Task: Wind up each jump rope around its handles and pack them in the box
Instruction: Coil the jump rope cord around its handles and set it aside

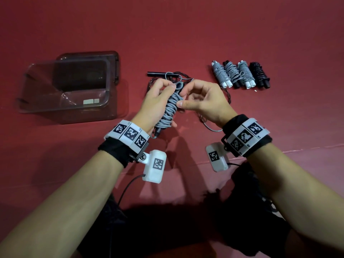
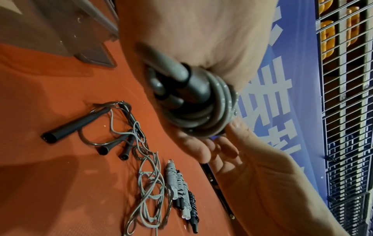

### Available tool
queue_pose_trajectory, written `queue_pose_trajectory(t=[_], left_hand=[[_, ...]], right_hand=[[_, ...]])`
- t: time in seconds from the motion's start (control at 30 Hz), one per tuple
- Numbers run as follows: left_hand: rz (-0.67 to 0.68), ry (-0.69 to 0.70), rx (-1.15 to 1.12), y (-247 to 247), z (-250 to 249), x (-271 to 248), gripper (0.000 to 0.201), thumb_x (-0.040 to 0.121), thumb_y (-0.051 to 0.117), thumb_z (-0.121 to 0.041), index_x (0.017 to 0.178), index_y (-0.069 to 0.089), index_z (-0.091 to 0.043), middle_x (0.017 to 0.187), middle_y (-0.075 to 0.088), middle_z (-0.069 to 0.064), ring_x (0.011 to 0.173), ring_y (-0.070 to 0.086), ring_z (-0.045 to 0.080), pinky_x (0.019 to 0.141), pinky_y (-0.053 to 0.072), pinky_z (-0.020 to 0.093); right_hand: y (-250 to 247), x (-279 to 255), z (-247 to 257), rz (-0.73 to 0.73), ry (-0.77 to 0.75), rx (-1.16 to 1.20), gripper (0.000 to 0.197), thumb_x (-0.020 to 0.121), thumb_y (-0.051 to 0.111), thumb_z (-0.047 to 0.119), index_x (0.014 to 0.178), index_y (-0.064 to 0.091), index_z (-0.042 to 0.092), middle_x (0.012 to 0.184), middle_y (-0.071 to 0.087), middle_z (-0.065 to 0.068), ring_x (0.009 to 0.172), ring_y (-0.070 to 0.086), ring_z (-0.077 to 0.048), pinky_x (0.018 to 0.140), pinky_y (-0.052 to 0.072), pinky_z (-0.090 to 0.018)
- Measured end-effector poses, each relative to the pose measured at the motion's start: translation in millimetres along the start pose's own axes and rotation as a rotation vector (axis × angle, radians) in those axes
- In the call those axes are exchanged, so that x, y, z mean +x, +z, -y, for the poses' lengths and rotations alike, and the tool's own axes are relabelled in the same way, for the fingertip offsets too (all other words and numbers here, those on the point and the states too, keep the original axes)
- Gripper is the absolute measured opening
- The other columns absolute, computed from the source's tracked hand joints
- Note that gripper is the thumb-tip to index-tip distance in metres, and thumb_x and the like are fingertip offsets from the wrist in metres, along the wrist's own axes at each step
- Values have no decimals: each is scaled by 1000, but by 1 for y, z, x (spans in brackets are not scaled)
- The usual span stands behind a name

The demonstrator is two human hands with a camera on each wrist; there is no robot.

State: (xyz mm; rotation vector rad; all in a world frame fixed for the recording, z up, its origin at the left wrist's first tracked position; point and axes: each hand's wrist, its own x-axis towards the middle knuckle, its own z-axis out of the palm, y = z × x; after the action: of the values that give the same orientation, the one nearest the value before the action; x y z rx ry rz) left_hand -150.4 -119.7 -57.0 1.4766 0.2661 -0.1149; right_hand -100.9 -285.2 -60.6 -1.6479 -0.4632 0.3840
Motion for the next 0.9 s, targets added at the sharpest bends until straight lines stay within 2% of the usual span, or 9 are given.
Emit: queue_pose_trajectory(t=[0.1, 0.17, 0.27, 0.37, 0.47, 0.53, 0.7, 0.83, 0.9], left_hand=[[-18, -28, -60, 3, 0, 1, 11, 101, 55, -29, 93, 55, -22, 90, 59, 16, 52, 54, 25, 45, 53, 37], [-26, -21, -87, 3, 0, 2, 12, 97, 60, -31, 89, 56, -22, 90, 60, 18, 51, 53, 26, 45, 52, 36], [-68, 7, -108, 3, -2, 2, 14, 93, 66, -30, 85, 58, -22, 77, 58, 13, 55, 55, 29, 46, 52, 36], [-116, 1, -87, 6, -4, 3, 12, 91, 68, -29, 84, 60, -22, 78, 59, 19, 64, 59, 35, 46, 52, 35], [-207, -7, -27, 5, -3, 3, 8, 80, 68, -29, 81, 63, -23, 81, 61, 23, 66, 61, 32, 52, 53, 39], [-262, 11, 20, 4, 1, 2, 8, 73, 69, -30, 76, 64, -24, 76, 61, 15, 67, 60, 27, 60, 52, 44], [-291, 100, 121, 5, 3, 1, 7, 83, 71, -20, 79, 66, -18, 59, 56, -8, 60, 50, 13, 60, 43, 34], [-311, 124, 184, 3, 6, 3, 5, 85, 69, -16, 83, 67, -12, 62, 53, -8, 61, 45, 11, 60, 38, 28], [-312, 125, 200, 4, 10, 3, 5, 87, 68, -15, 83, 68, -12, 60, 52, -14, 58, 44, 5, 58, 37, 23]], right_hand=[[-5, 1, 5, 25, -1, -7, 30, 78, 82, -4, 89, 61, 13, 74, 65, 3, 51, 49, -3, 52, 43, -14], [-12, 4, 11, 41, -21, -124, 34, 77, 86, 5, 92, 59, 18, 80, 68, 0, 51, 48, -5, 51, 42, -17], [-19, 5, 20, 38, -95, -302, 41, 75, 90, 18, 100, 58, 22, 83, 74, -1, 50, 48, -12, 51, 41, -23], [-19, 6, 26, 26, -200, -491, 42, 77, 87, 18, 112, 64, 17, 85, 74, 2, 53, 48, -7, 58, 41, -21], [-13, 11, 29, 104, -364, -781, 41, 80, 78, 18, 121, 72, 14, 88, 70, 4, 67, 53, 2, 70, 38, -11], [-8, 11, 29, 149, -397, -932, 41, 81, 72, 17, 122, 72, 14, 87, 69, -2, 70, 51, -6, 73, 40, -22], [4, 0, 25, -65, -274, -831, 39, 73, 65, 23, 112, 68, 20, 81, 69, 8, 64, 53, -7, 70, 52, -31], [5, 2, 19, -159, -284, -788, 21, 74, 72, 21, 93, 79, 19, 80, 72, 8, 59, 51, -3, 70, 49, -23], [5, 4, 15, -163, -227, -732, 16, 74, 74, 21, 88, 81, 20, 75, 66, 16, 57, 53, 3, 67, 43, -16]])
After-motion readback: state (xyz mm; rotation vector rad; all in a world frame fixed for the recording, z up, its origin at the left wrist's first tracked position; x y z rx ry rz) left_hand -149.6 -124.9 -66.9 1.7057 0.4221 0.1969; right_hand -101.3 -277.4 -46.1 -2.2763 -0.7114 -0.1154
